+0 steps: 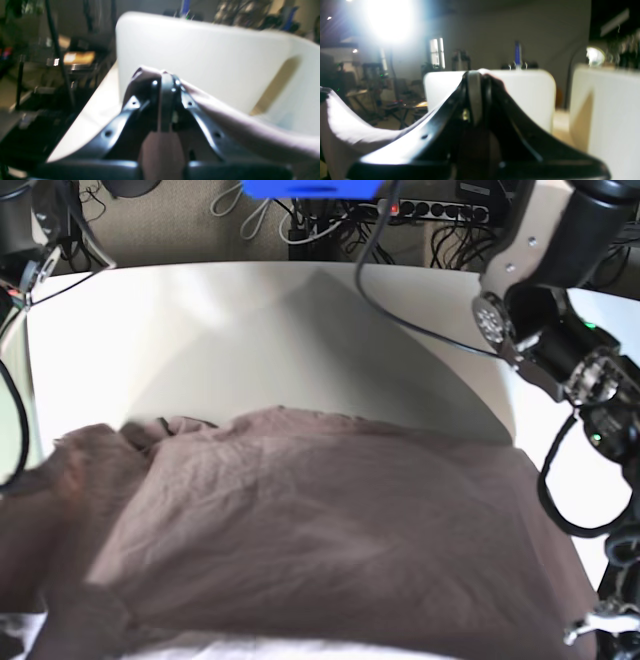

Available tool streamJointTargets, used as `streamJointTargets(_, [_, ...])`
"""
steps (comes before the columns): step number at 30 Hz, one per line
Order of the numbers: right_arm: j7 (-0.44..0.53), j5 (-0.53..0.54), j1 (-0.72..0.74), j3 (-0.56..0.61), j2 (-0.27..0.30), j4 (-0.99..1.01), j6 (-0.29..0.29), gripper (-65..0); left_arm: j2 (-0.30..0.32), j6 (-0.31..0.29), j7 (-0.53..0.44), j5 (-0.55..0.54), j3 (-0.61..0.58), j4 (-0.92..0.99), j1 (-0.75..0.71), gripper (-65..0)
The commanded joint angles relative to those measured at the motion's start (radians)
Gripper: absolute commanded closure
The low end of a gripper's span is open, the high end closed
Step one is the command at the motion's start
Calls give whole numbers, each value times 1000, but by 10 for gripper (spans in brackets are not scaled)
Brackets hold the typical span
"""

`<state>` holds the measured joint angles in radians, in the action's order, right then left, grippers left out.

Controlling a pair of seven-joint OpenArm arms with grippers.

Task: Layout the t-shirt on the table in an organized manner, then fold the t-shirt properly
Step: 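Lift the shirt with both grippers and shake it out in the air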

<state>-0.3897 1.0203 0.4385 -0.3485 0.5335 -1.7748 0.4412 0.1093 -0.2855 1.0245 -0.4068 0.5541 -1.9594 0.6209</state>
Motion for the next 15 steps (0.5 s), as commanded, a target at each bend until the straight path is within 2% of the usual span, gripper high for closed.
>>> streamJointTargets(1, [34,18,46,15,6,23,0,0,0,-1,-31,-5,-4,9,30,-1])
streamJointTargets(5, [34,18,104,93,-5,189,3,0,-7,-1,-37,27,-2,127,34,-1])
streamJointTargets(8, [39,18,121,142,-14,298,5,0,-7,-1,-98,44,-2,222,34,-1])
streamJointTargets(15, [127,18,171,285,-69,602,5,0,-1,-1,-253,116,-2,526,34,-1])
